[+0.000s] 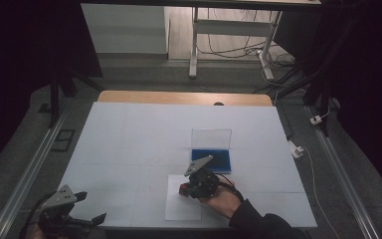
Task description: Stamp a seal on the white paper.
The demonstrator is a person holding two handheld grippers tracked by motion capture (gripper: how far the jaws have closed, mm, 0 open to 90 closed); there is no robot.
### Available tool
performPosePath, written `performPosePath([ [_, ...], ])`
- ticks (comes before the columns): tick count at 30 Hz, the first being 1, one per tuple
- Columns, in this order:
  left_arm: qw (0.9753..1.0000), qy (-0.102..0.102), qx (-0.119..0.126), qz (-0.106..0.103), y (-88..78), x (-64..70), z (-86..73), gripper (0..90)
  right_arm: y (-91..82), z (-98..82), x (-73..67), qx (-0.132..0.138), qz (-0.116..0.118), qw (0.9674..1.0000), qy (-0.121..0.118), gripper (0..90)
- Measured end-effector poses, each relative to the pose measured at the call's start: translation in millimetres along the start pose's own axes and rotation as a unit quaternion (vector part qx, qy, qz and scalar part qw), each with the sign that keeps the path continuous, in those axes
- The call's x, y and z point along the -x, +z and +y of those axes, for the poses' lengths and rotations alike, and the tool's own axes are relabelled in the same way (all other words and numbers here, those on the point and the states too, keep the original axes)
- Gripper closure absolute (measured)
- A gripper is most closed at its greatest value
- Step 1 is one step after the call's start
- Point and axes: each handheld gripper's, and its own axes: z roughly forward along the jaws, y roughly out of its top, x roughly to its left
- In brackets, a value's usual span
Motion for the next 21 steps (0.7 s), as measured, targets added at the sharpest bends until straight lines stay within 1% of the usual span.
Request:
performPosePath([
  [3,1.0000,0.000,0.000,0.000,0.1,0.0,0.1,2.3,4.0,-0.4,-0.7,-0.009,-0.004,0.9999,-0.007,79.4],
  [6,1.0000,0.000,-0.002,0.001,0.4,0.2,0.2,2.3,5.2,-0.3,-2.2,-0.008,-0.008,0.9998,-0.014,79.6],
  [8,1.0000,-0.001,-0.003,0.001,0.8,0.3,0.4,2.4,5.8,-0.5,-1.8,-0.008,-0.006,0.9999,-0.007,79.8],
  [10,1.0000,0.000,-0.004,0.001,1.0,0.3,0.6,2.4,6.2,-0.8,-1.1,-0.008,-0.006,0.9999,-0.006,80.0],
  [12,1.0000,-0.001,-0.005,0.001,1.2,0.2,0.8,2.4,6.7,0.3,-5.6,-0.013,-0.018,0.9996,-0.015,80.0],
  [14,1.0000,-0.001,-0.007,0.000,1.5,-0.1,1.0,2.4,7.6,1.3,-12.2,-0.017,-0.035,0.9987,-0.033,80.1],
  [16,1.0000,-0.002,-0.007,0.000,1.8,-0.1,1.2,2.5,7.9,2.0,-15.8,-0.022,-0.048,0.9977,-0.043,80.1],
  [18,1.0000,-0.002,-0.008,0.001,1.9,-0.1,1.3,2.5,8.0,1.8,-17.5,-0.022,-0.052,0.9974,-0.045,80.1],
  [19,1.0000,-0.001,-0.009,0.001,2.0,0.0,1.3,2.5,8.4,1.7,-17.7,-0.021,-0.054,0.9970,-0.052,80.1],
  [21,1.0000,-0.001,-0.009,0.001,2.0,0.0,1.4,2.5,8.7,2.6,-21.0,-0.025,-0.062,0.9963,-0.053,80.2],
])
